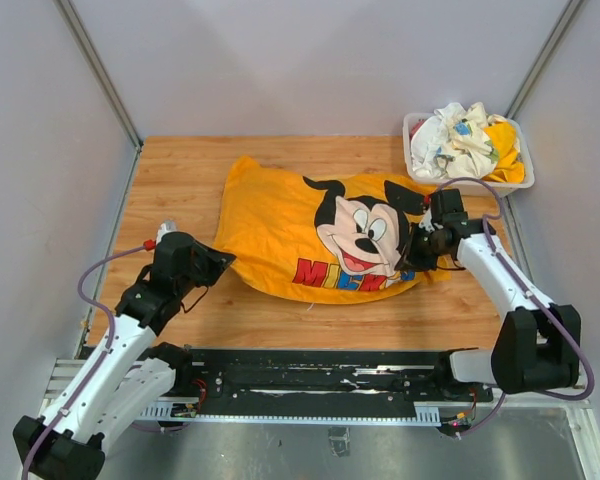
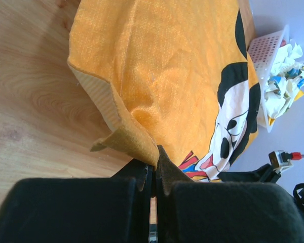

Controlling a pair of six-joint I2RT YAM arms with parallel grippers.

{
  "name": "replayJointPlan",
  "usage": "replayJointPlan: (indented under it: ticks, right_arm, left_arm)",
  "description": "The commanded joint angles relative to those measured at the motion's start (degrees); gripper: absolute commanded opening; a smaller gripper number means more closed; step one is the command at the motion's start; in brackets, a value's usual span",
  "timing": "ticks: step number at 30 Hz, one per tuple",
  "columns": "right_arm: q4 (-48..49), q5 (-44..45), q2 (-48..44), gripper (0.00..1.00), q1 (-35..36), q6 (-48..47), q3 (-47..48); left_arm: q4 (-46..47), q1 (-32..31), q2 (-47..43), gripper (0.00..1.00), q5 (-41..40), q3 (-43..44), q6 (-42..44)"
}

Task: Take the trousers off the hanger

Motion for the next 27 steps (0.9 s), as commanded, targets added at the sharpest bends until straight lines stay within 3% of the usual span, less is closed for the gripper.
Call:
replayJointPlan:
  ticks: [1,4,7,9,10,12,16,20,27]
  right_arm:
    - [0.6,-2.5,2.0,0.01,1.1,-2.8,0.9]
    - [2.1,-1.5,8.5,0.06,2.5,-4.6,5.4]
    - [2.2,2.0,15.3,0.03,2.8,-5.7,10.3]
    - [3.0,1.1,15.8,0.08,2.7,-5.6,12.0]
    - [3.0,1.0,14.9,0.13,2.8,-5.0,12.3]
    - [3.4,1.4,11.4,0.35,2.8,-3.5,10.4]
    - [1.8,2.8,1.5,0.5,2.9,-1.2,5.2]
    - [-1.4,3.7,-9.4,0.59,2.7,0.3,0.5]
    - [1.2,1.4,-20.9,0.57,1.2,4.5,-13.2]
  left_arm:
    - [2.8,0.5,0.1,0.0,1.5,0.2,1.0]
    - [4.3,0.6,0.7,0.0,3.0,-1.5,0.4]
    - [5.1,0.6,0.5,0.0,3.5,-2.6,-0.1]
    - [4.9,0.6,0.3,0.0,3.4,-2.8,-0.1]
    - [4.9,0.6,0.2,0.0,3.4,-2.8,0.0]
    - [4.9,0.5,0.2,0.0,3.5,-2.8,0.1]
    - [5.4,0.6,0.3,0.0,3.5,-2.6,0.4]
    - [5.5,0.7,1.7,0.0,3.5,-1.7,1.2]
    - [6.8,0.9,3.4,0.0,4.2,-1.3,1.5]
